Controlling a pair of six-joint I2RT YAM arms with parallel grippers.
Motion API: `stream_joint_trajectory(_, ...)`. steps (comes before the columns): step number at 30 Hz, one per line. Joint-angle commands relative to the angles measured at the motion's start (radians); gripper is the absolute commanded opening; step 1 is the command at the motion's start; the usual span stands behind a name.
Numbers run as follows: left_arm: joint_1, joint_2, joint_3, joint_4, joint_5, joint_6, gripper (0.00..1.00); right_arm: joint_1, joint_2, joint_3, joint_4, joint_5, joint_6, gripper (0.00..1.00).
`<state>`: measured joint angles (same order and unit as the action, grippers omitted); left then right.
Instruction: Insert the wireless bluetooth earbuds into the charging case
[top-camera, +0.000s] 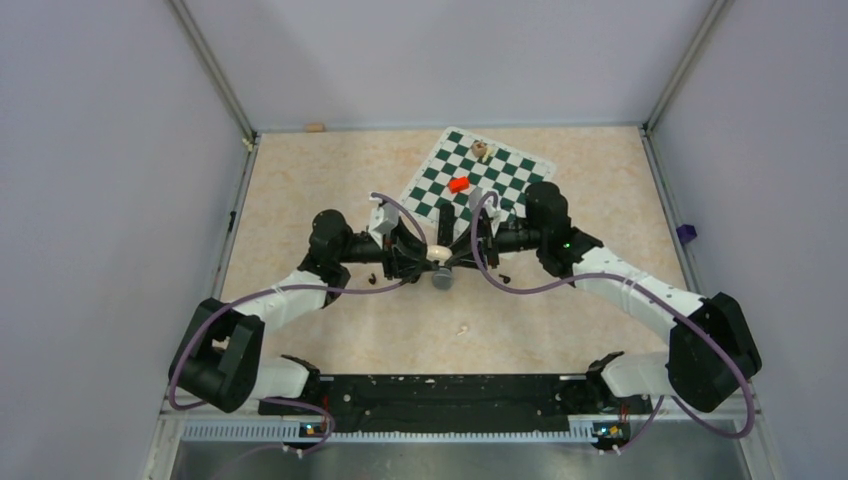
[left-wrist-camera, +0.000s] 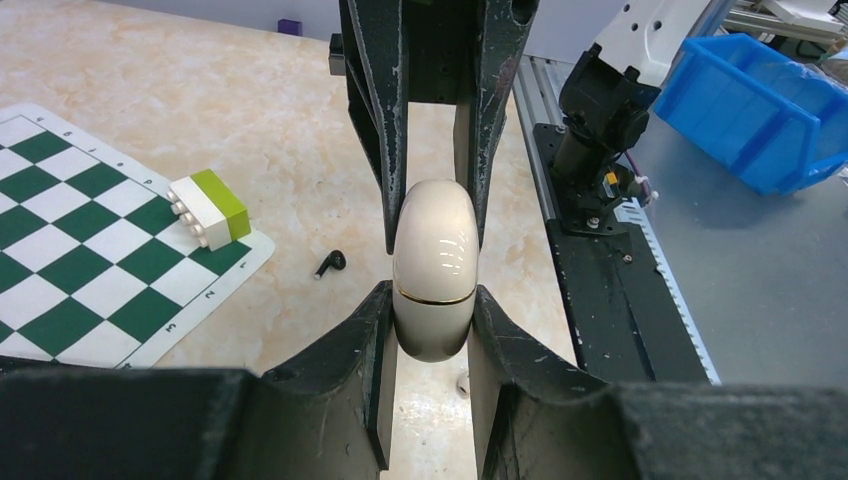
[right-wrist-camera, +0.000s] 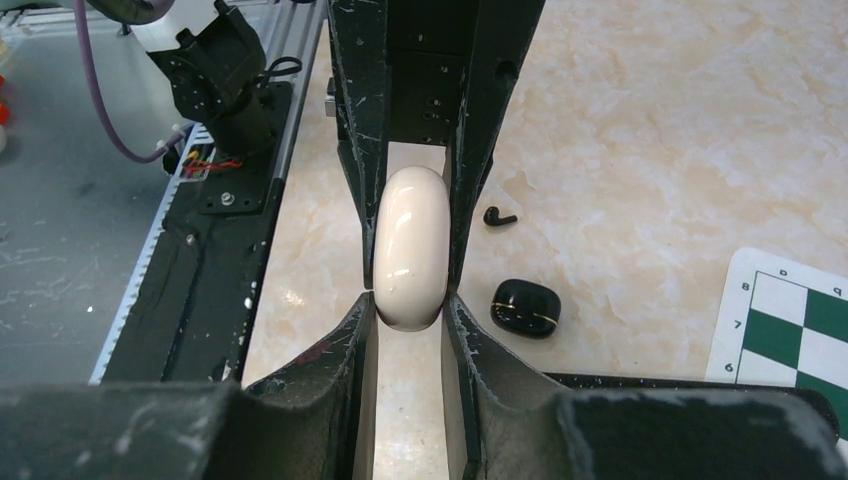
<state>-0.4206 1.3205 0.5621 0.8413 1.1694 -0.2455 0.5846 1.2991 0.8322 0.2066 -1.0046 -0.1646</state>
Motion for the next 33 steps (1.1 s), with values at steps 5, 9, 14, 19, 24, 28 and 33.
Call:
stream_joint_trajectory(5,-0.022,0.007,0.048,-0.08,-0.01,0.07,0.12,0.023,-0.017,0.1,-0.057,-0.002,-0.08,0.0)
stream_joint_trajectory(9,-0.023,0.009,0.05,-0.087,-0.009,0.076,0.15,0.024,-0.021,0.112,-0.091,0.009,-0.105,0.0)
stream_joint_trajectory(14,-0.024,0.009,0.053,-0.101,-0.006,0.085,0.18,0.026,-0.023,0.124,-0.126,0.017,-0.127,0.0)
stream_joint_trajectory(19,-0.025,0.009,0.056,-0.112,-0.003,0.095,0.23,0.035,-0.023,0.129,-0.14,0.028,-0.14,0.0)
stream_joint_trajectory(24,-0.027,0.01,0.056,-0.12,-0.001,0.101,0.28,0.039,-0.023,0.136,-0.151,0.035,-0.146,0.0)
stream_joint_trajectory(28,-0.028,0.013,0.059,-0.127,0.001,0.108,0.28,0.04,-0.024,0.141,-0.143,0.038,-0.132,0.0)
stream_joint_trajectory(33,-0.029,0.012,0.062,-0.14,0.003,0.117,0.34,0.04,-0.029,0.151,-0.155,0.043,-0.133,0.0)
